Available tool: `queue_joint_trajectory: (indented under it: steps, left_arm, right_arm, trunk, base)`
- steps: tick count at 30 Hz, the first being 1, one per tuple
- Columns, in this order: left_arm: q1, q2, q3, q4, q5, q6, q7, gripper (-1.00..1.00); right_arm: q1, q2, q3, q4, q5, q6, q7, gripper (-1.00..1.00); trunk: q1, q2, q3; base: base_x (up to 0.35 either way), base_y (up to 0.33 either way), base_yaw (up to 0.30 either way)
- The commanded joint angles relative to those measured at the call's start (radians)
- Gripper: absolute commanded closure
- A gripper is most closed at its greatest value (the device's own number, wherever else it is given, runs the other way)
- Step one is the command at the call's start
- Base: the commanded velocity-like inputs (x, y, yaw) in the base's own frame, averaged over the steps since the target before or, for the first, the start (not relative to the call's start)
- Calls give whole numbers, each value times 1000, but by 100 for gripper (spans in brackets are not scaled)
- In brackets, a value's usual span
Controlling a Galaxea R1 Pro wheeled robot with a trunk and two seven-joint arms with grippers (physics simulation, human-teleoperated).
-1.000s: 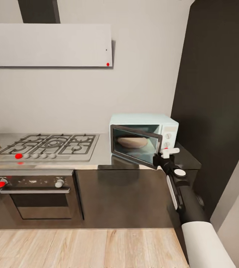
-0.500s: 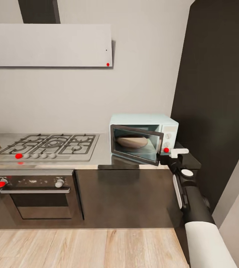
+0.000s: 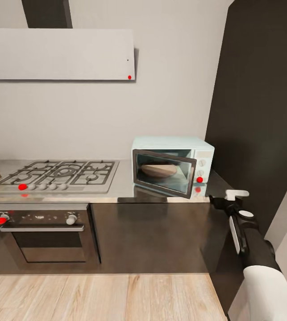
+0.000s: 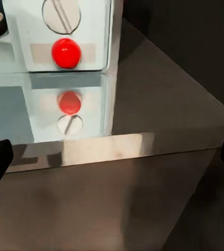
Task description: In the kitchen, take the popcorn bag from the countertop, put it into the microwave, and heat it until the popcorn is cooked so the cooked popcorn ends up inside the bag.
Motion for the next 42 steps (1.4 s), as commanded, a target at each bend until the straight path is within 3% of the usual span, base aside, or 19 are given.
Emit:
queue_joint_trajectory:
  steps: [1,6,28,34,42]
  left_arm:
    - [0,0,1,-1,4,-3,-1,-100]
    - [0,-1,-2,-2,-1,6,0,-100]
    - [0,0,-8,1,-3,1,-3,-100]
    - [0,0,-8,1,-3,-1,-3,-100]
    - [0,1,-9,1,-4,-3,-3,-100]
  right_arm:
    - [-1,0,-3,-2,10,5,9,-100]
    - [-1,4,-2,-22,9,-5,10,-100]
    - [-1,15,1,-31,7,-9,18,-100]
    - [-1,21,1,-31,15,-5,295,-100]
    - [-1,5,-5,-31,20,-6,528,-100]
  trunk:
    - [0,-1,-1]
    - [0,-1,-1]
    - [0,-1,-1]
    - [0,-1,-1]
    - [0,-1,-1]
  base:
    - [0,0,0]
    - [53,0,0]
    - [274,0,0]
    - [5,0,0]
    - [0,0,0]
